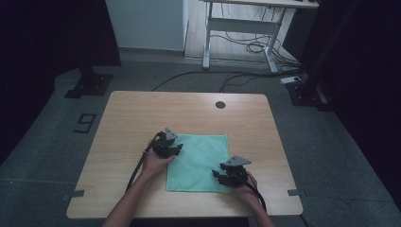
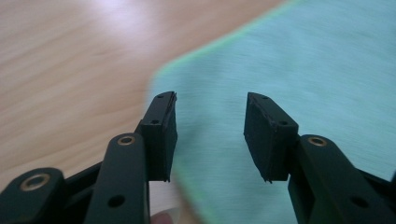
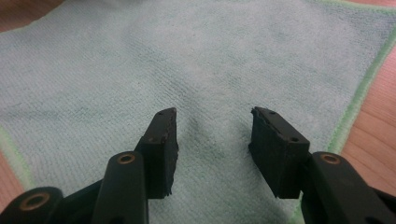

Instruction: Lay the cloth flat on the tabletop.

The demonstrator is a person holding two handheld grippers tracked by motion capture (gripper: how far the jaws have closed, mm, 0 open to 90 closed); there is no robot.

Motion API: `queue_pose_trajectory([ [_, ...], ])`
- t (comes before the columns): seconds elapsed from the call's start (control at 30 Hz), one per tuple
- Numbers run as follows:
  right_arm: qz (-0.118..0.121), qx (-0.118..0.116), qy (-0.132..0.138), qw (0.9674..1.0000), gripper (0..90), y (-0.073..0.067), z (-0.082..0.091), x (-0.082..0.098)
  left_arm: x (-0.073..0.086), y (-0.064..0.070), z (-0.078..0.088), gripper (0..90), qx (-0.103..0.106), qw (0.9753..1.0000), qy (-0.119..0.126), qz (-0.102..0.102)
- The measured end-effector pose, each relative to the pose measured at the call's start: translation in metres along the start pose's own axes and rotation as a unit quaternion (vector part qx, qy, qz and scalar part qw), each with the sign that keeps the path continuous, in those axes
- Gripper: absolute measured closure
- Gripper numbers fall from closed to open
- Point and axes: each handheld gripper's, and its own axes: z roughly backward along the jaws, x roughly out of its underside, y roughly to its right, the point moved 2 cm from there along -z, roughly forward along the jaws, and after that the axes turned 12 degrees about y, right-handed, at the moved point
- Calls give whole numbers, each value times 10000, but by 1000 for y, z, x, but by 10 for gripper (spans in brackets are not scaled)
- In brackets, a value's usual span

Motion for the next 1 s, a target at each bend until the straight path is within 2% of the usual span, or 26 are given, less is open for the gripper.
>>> queue_pose_trajectory([
  [0.03,0,0,0,10000,511,0,0,0,0,-7,1,545,-128,9999,14,97],
  [0.07,42,21,-16,10000,510,-1,0,0,-1,-21,1,557,-283,9993,25,251],
  [0.1,42,21,-16,10000,510,-1,0,0,-1,-21,1,562,-283,9993,25,251],
  [0.13,78,30,-28,10000,510,-2,0,0,-2,-31,-1,569,-359,9990,-9,281],
  [0.23,79,27,-36,10000,510,-2,0,0,-4,-35,-6,585,-340,9991,-64,254],
  [0.27,69,17,-37,10000,511,-1,0,0,-5,-37,-12,604,-310,9993,-130,191],
  [0.3,73,16,-40,10000,511,-1,0,0,-5,-37,-12,615,-310,9993,-130,191],
  [0.33,77,16,-40,10000,511,-1,0,0,-5,-37,-18,619,-339,9990,-256,99],
  [0.4,83,21,-42,10000,512,-1,0,0,-4,-36,-23,636,-345,9989,-300,108],
  [0.6,71,-2,-43,10000,514,-1,0,0,-2,-30,-29,638,-191,9992,-359,45],
  [0.7,71,6,-39,10000,515,-1,0,0,-2,-28,-31,623,-233,9992,-338,11],
  [0.83,75,3,-44,10000,516,-1,0,0,-1,-29,-31,624,-186,9994,-308,5],
  [0.97,74,-10,-48,10000,518,0,0,0,-2,-30,-33,669,-44,9996,-276,-90],
  [1.0,71,-15,-52,10000,520,1,0,0,-2,-29,-35,725,24,9997,-215,-134],
])
